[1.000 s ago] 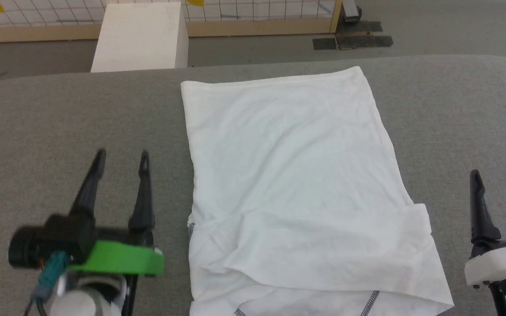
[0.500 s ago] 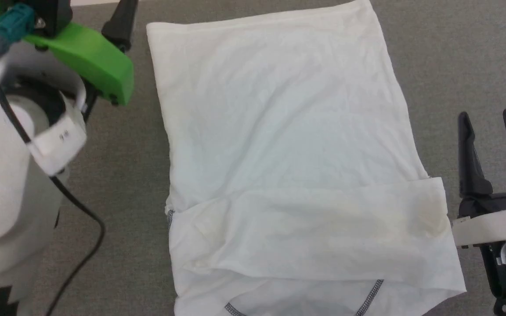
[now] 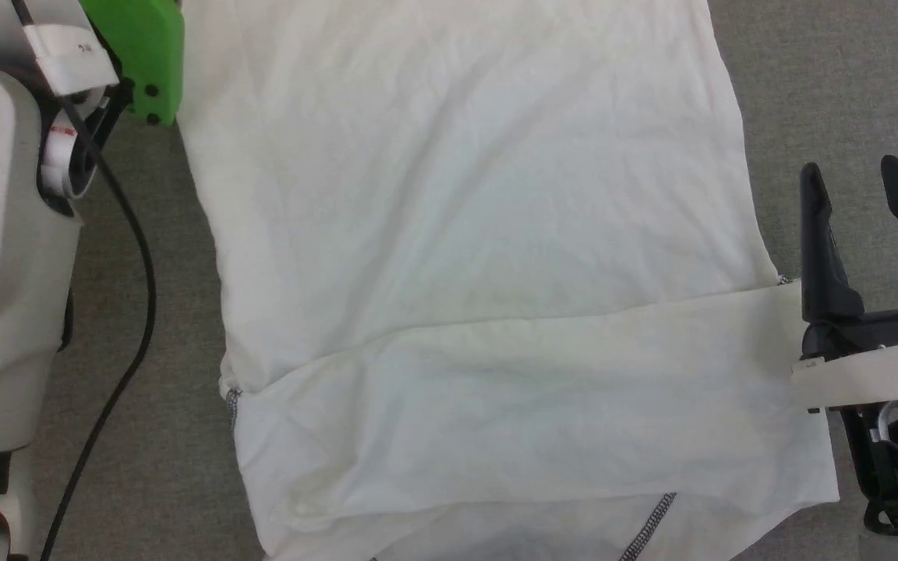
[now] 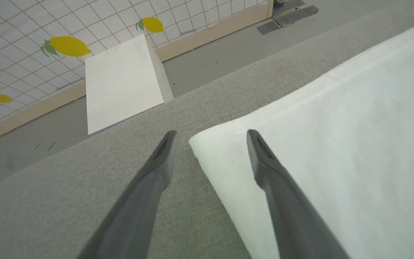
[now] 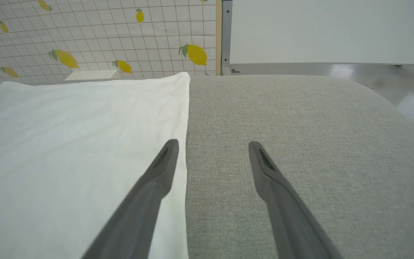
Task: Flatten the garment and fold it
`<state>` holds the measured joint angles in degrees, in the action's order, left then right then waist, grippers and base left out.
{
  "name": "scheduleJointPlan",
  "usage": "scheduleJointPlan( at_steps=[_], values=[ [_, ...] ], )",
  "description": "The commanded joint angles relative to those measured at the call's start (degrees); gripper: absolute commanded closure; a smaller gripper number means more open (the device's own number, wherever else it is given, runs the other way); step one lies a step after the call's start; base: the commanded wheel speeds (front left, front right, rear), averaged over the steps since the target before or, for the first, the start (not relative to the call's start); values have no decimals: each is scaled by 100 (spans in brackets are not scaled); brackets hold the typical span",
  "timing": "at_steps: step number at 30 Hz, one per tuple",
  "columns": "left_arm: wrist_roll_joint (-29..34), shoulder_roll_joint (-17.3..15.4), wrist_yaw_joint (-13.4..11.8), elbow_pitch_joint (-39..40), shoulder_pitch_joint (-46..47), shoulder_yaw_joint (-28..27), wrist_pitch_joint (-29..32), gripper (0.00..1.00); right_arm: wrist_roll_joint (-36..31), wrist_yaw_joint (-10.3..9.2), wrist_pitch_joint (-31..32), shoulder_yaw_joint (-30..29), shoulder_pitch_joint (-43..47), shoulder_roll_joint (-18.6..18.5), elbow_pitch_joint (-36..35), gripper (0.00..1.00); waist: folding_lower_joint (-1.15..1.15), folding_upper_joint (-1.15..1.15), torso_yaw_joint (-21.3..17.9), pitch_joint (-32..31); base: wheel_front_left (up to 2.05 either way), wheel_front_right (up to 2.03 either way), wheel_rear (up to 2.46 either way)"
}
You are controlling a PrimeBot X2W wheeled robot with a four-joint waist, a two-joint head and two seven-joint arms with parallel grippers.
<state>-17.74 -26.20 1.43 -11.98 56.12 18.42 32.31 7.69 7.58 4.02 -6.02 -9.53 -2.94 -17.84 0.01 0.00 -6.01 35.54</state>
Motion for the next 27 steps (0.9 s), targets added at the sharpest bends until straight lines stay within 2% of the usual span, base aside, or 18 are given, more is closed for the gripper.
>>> scheduleJointPlan(
  at_steps=[1,6,8,9,14,18,23,27],
  values=[
    [-95,-48,-60,-66,102,-62,56,0,48,-9,-37,-4,-100,6,35,0,-1,0,-197,202,0,0,0],
    [-151,-147,-200,-253,53,-173,214,0,50,-9,-55,-36,-129,-18,81,0,-1,0,-317,292,0,0,0],
    [-176,-193,-223,-317,6,-190,301,71,52,-9,-57,-65,-133,-32,80,0,-1,0,-347,324,0,0,0],
    [-222,-189,-237,-346,-21,-212,340,100,55,-9,-58,-83,-132,-37,75,0,-1,0,-358,339,0,0,0],
    [-375,-194,-234,-404,-128,-263,398,100,71,-9,-28,-141,-119,-99,45,0,-1,0,-366,358,0,0,0],
    [-433,-132,-222,-436,-205,-271,180,100,174,-9,43,-109,-274,-325,-58,0,-1,0,-307,281,0,0,0],
    [-503,-14,-160,-478,-248,-239,-113,100,575,-9,401,-198,-1095,-1070,-399,0,-1,0,-171,117,0,0,0],
    [-529,111,-106,-468,-197,-142,-198,100,1003,-9,1093,-192,-2194,-1804,-345,0,-1,0,15,96,0,0,0]
  ],
)
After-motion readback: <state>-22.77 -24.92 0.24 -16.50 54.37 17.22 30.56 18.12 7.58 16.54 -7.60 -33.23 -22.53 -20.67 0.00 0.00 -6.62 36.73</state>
